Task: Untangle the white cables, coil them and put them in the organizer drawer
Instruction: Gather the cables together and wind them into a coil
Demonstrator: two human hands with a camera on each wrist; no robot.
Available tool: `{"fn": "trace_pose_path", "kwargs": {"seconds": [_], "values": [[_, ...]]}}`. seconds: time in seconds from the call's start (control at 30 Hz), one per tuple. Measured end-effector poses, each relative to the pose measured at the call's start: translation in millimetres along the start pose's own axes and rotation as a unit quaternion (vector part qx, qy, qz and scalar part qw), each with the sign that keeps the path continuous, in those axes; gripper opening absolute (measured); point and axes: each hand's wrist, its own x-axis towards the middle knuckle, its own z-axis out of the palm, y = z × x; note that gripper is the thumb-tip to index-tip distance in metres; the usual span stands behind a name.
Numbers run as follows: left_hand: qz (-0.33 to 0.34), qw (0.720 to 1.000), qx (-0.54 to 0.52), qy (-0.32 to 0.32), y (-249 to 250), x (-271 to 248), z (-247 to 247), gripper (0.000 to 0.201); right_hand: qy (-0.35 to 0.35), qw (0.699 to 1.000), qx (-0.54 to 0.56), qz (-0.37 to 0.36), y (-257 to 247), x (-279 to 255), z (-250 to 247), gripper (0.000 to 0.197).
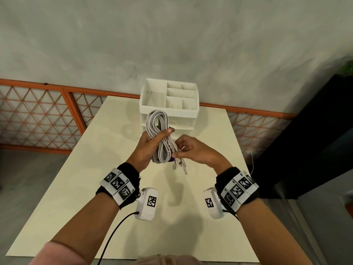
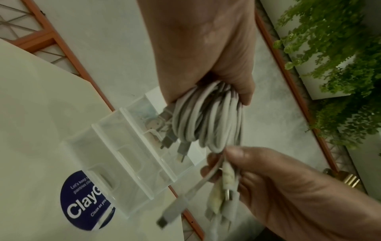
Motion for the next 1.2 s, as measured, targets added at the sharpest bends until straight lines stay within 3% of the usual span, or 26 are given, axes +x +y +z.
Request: {"fn": "trace_pose_path", "kwargs": {"seconds": [0.07,0.17,0.37,0.47,0.57,0.73,0.83,0.87,0.9,1.03,1.1,1.2], "values": [[-0.006,0.999,-0.008,-0.033,2,-1,1,0.018,0.023,0.996,-0.078,-0.027,-2,2,-2,0.013],[-0.026,0.997,-0.045,-0.057,3,-2,3,0.022,0.075,0.986,-0.135,-0.062,-5,4,3,0.019],[-0.034,0.996,-0.059,-0.062,1,-1,3,0.022,0.094,0.985,-0.127,-0.072,-5,8,10,0.013],[-0.022,0.995,-0.077,-0.066,3,2,5,0.025,0.134,0.99,-0.023,-0.049,-8,8,19,0.014],[-0.002,0.995,-0.088,-0.039,5,3,4,0.025,0.06,0.99,0.118,-0.05,-8,5,22,0.02],[0.007,0.995,-0.098,0.002,6,3,4,0.018,-0.097,0.976,0.191,-0.034,-22,-2,12,0.033],[0.014,0.996,-0.083,-0.016,12,2,7,0.015,-0.141,0.922,0.359,0.009,-15,4,8,0.061],[0.019,0.997,-0.069,-0.022,12,1,8,0.014,-0.153,0.896,0.417,0.023,-12,6,6,0.067],[0.024,0.998,-0.057,-0.029,13,-1,8,0.011,-0.156,0.888,0.431,0.029,-10,7,6,0.069],[0.026,0.997,-0.053,-0.043,11,-5,14,0.003,-0.099,0.976,0.194,0.018,-15,10,21,0.091],[0.017,0.996,-0.063,-0.054,10,-5,14,0.006,-0.077,0.989,0.127,0.002,-16,12,25,0.086],[-0.016,0.99,-0.104,-0.091,11,-2,10,0.007,-0.073,0.991,0.114,-0.005,-18,11,23,0.061]]}}
